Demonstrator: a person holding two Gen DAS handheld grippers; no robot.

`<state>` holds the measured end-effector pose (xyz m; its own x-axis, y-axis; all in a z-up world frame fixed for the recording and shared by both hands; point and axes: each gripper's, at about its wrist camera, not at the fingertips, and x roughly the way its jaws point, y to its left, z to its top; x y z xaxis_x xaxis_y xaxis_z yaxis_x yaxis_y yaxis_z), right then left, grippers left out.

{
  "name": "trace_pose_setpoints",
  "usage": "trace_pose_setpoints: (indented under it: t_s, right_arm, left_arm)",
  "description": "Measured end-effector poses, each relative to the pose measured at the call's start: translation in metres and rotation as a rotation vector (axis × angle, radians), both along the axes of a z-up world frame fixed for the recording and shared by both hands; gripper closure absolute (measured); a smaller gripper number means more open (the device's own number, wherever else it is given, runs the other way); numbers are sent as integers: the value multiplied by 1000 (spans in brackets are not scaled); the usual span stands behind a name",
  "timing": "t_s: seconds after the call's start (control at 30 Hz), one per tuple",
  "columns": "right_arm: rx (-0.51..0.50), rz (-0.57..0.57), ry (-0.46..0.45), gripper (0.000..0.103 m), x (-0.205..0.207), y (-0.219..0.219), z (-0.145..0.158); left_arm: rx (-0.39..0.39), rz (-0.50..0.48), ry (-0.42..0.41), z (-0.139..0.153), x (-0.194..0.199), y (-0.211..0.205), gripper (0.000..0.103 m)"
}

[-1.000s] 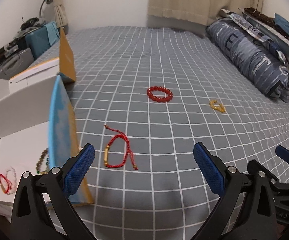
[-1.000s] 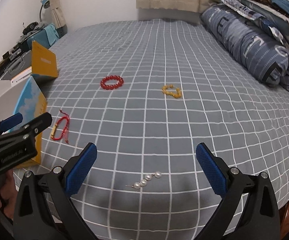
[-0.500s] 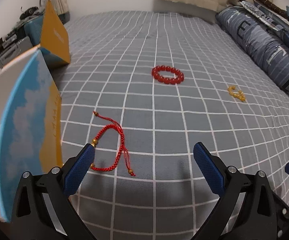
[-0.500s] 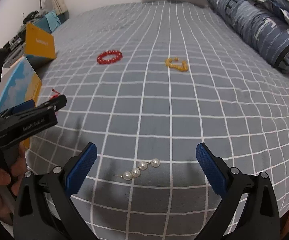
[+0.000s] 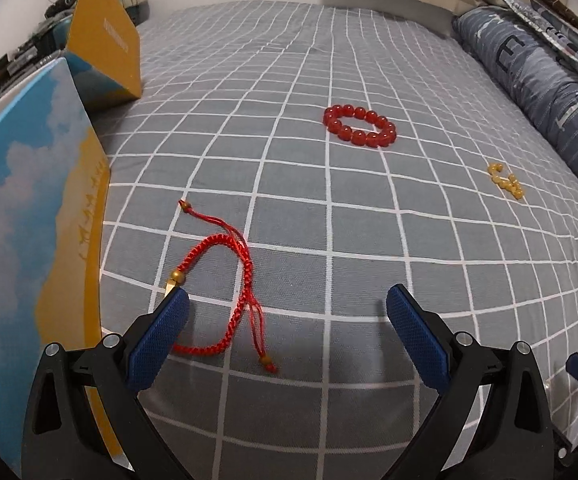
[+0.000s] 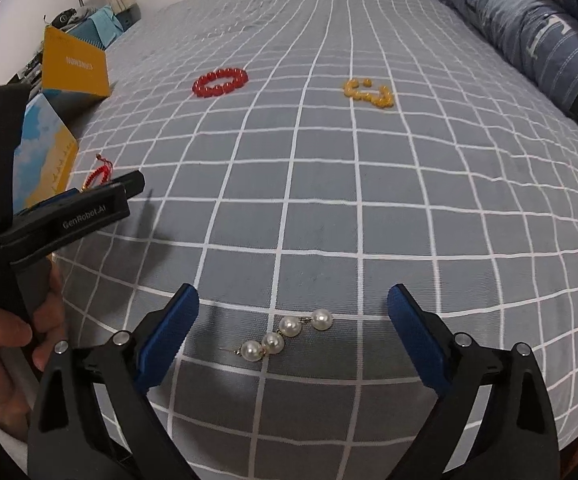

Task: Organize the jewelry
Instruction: 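Close left tool on red cord bracelet while right tool grips pearl earring, lift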

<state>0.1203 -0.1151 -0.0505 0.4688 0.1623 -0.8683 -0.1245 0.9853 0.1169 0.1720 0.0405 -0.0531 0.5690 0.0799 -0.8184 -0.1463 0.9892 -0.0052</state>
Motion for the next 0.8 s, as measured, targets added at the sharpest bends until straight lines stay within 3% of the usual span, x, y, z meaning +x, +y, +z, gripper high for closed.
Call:
trace_pose_setpoints:
  t_s: [0.13, 0.33, 0.63, 0.8]
  right_arm:
    - [9, 6, 22, 15, 4, 2, -9]
    - [-6, 5, 49, 26, 9, 5, -16]
    - [-28, -22, 64, 53, 10, 1, -15]
    - [-38, -26, 67, 70, 8, 1, -12]
  left_arm:
    - [10, 5, 7, -6, 4, 1, 6]
    - [11, 4, 35, -13, 10, 0, 11]
    - [29, -20, 51, -13, 6, -7, 51]
    - [30, -42, 64, -12, 5, -10, 80]
